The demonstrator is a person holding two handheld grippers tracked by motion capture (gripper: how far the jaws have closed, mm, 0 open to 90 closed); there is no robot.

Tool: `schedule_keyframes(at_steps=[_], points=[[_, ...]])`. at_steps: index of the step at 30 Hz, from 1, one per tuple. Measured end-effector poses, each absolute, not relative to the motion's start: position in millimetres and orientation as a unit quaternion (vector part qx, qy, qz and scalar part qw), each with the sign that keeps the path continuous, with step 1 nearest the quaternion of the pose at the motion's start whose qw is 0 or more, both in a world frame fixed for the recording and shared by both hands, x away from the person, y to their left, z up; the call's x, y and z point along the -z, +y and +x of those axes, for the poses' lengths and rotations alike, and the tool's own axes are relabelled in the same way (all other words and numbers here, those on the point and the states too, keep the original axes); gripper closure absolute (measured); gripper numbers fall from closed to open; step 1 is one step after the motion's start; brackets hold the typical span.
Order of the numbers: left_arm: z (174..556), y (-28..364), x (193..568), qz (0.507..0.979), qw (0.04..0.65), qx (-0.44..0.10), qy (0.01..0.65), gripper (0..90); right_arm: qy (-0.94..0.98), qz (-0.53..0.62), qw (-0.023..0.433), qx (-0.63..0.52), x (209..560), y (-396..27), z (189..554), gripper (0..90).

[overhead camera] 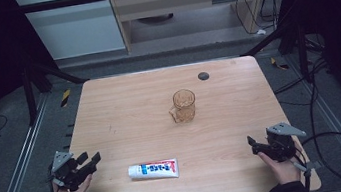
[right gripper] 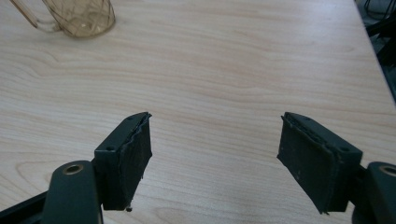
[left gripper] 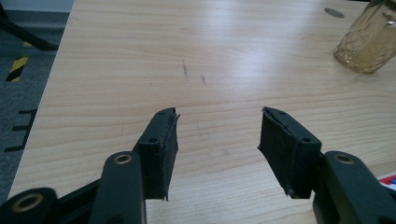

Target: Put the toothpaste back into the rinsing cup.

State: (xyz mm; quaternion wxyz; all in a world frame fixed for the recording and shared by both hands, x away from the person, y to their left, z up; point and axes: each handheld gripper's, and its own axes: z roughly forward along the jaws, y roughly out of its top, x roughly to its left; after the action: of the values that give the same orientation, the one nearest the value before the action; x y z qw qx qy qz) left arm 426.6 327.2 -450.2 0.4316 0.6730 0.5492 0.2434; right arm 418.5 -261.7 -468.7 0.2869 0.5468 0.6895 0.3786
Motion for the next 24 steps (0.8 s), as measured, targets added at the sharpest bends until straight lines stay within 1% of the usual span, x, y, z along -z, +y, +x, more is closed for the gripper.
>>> schedule_keyframes(at_steps=[2, 3, 4, 7, 8, 9, 10, 11, 15, 18, 20, 24], points=[[426.1, 324.9, 448.3, 0.678, 0.430, -0.240, 0.546, 50.1, 0.692, 0.542, 0.287, -0.381, 466.2, -260.2, 416.2, 24.4], [425.8, 322.7, 447.1, 0.684, 0.427, -0.237, 0.543, 50.1, 0.692, 0.542, 0.287, -0.381, 466.2, -260.2, 416.2, 24.4], [425.6, 320.4, 446.2, 0.688, 0.425, -0.234, 0.539, 52.0, 0.692, 0.541, 0.288, -0.380, 465.4, -259.5, 415.5, 24.3], [425.2, 312.9, 443.4, 0.704, 0.422, -0.223, 0.526, 58.7, 0.694, 0.539, 0.281, -0.385, 464.0, -256.4, 414.4, 24.6], [425.1, 310.2, 442.7, 0.709, 0.422, -0.218, 0.522, 63.3, 0.699, 0.535, 0.280, -0.382, 463.2, -253.8, 414.2, 25.1], [424.9, 307.6, 441.9, 0.714, 0.420, -0.216, 0.517, 63.3, 0.699, 0.535, 0.280, -0.382, 463.2, -253.8, 414.2, 25.1], [424.8, 304.8, 441.2, 0.718, 0.419, -0.213, 0.513, 66.6, 0.699, 0.532, 0.282, -0.386, 461.9, -251.3, 413.2, 26.1], [424.6, 302.3, 440.4, 0.722, 0.417, -0.211, 0.510, 66.6, 0.699, 0.532, 0.282, -0.386, 461.9, -251.3, 413.2, 26.1], [423.7, 293.4, 437.7, 0.736, 0.414, -0.202, 0.497, 73.7, 0.700, 0.527, 0.282, -0.392, 458.4, -248.1, 411.4, 26.2], [423.4, 287.8, 435.9, 0.741, 0.413, -0.197, 0.491, 76.1, 0.700, 0.527, 0.281, -0.391, 458.6, -247.2, 411.1, 26.2], [424.1, 284.4, 434.4, 0.745, 0.411, -0.196, 0.488, 79.8, 0.702, 0.527, 0.278, -0.391, 459.1, -246.0, 411.4, 26.4], [426.2, 277.0, 433.5, 0.754, 0.408, -0.191, 0.478, 84.3, 0.700, 0.526, 0.280, -0.394, 458.2, -244.5, 411.9, 27.3]])
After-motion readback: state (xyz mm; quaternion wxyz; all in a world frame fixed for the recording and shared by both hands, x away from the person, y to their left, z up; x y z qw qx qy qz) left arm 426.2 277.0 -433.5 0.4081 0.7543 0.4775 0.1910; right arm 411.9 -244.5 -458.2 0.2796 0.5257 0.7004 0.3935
